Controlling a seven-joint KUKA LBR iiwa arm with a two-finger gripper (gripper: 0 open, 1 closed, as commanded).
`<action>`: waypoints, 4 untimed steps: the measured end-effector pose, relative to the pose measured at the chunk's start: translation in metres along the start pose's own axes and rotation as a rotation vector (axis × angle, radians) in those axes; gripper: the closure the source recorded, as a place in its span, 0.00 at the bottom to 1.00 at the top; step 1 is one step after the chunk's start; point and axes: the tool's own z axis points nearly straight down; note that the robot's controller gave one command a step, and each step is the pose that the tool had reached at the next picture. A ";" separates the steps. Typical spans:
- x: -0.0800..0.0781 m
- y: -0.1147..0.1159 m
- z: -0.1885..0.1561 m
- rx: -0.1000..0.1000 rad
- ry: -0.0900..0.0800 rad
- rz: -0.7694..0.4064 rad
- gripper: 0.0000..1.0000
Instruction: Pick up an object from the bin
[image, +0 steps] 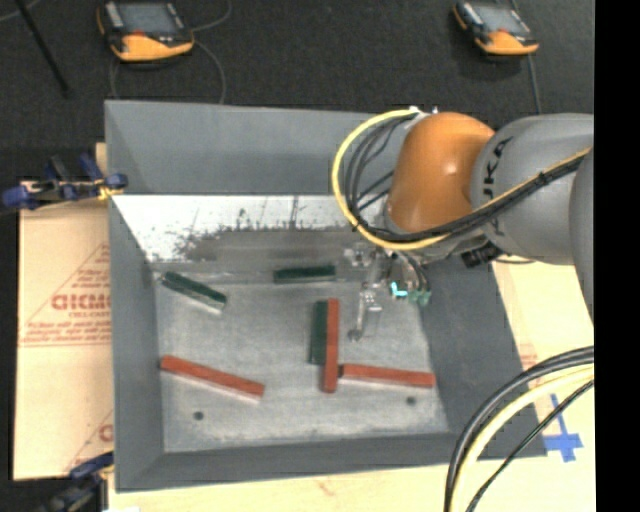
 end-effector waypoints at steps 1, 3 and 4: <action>-0.007 0.026 0.072 0.001 -0.002 -0.452 0.00; 0.028 0.035 0.042 0.003 -0.006 -1.263 0.00; 0.013 0.025 0.070 0.010 -0.014 -1.573 0.00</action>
Offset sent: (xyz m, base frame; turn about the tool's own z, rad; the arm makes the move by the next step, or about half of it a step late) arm 0.0062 0.0261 -0.0720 -0.4517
